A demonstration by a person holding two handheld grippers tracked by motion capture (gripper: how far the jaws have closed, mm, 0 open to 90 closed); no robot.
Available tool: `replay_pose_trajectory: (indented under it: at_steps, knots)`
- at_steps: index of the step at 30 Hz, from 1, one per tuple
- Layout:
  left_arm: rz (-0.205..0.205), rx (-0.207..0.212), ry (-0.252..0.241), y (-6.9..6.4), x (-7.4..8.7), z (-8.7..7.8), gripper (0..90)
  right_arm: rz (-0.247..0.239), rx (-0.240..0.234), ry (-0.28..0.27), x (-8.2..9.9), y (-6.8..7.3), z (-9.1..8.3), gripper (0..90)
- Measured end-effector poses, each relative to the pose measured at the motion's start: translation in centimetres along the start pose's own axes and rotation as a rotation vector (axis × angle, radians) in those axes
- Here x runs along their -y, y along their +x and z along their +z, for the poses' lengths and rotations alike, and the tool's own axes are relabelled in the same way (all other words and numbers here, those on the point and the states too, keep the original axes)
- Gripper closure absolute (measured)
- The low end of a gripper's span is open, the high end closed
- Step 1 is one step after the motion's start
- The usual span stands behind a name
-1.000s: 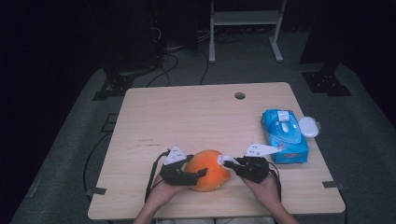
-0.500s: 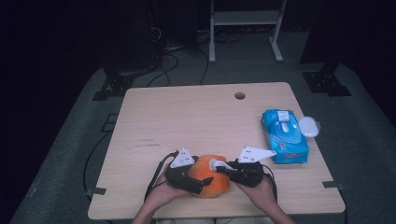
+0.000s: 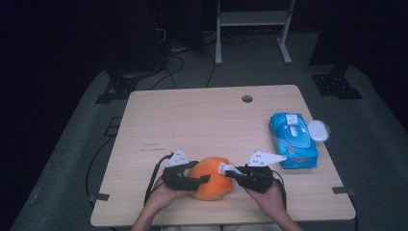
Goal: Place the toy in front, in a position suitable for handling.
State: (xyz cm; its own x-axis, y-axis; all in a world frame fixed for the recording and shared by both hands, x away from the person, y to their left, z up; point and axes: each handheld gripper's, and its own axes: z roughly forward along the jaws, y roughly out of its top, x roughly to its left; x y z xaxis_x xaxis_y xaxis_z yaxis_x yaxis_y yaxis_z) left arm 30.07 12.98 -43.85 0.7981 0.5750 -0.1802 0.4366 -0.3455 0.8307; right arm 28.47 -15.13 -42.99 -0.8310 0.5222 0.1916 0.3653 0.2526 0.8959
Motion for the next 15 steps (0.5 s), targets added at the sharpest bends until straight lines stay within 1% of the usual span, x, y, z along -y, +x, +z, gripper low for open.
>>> replay_pose_trajectory:
  at_steps: [2, 4, 5, 7, 9, 11, 12, 13, 15]
  knots:
    - [-0.004, -0.007, 0.0, 0.0, 0.0, 0.0, 29.0, 0.041, 0.024, 0.007, 0.4, -1.0, 0.0, 81.2]
    - [-0.006, -0.01, -0.001, -0.1, 0.0, 0.0, 29.0, 0.071, 0.061, 0.027, 0.9, -1.9, -0.1, 81.3]
    - [-0.006, -0.01, -0.003, -0.1, 0.0, 0.0, 29.0, 0.085, 0.069, 0.037, 1.0, -2.1, -0.1, 81.2]
    - [-0.003, -0.014, -0.007, -0.5, -0.1, 0.2, 28.5, 0.088, 0.079, 0.043, 0.9, -2.1, 0.1, 81.2]
    - [0.045, -0.014, -0.008, -1.2, -0.2, 0.4, 26.3, 0.082, 0.075, 0.034, 0.5, -1.8, 0.1, 81.2]
    - [0.085, 0.004, 0.001, -2.0, -0.3, 0.6, 24.7, 0.061, 0.068, 0.011, 0.0, -1.3, 0.2, 81.2]
    - [0.1, 0.018, 0.007, -2.3, -0.4, 0.6, 23.7, 0.06, 0.065, 0.007, -0.1, -1.3, 0.2, 81.1]
    - [0.115, 0.041, 0.019, -2.7, -0.6, 0.6, 22.2, 0.061, 0.065, 0.005, -0.1, -1.3, 0.2, 81.2]
    - [0.13, 0.072, 0.03, -3.0, -0.7, 0.4, 19.3, 0.069, 0.064, 0.012, 0.2, -1.7, 0.2, 81.1]
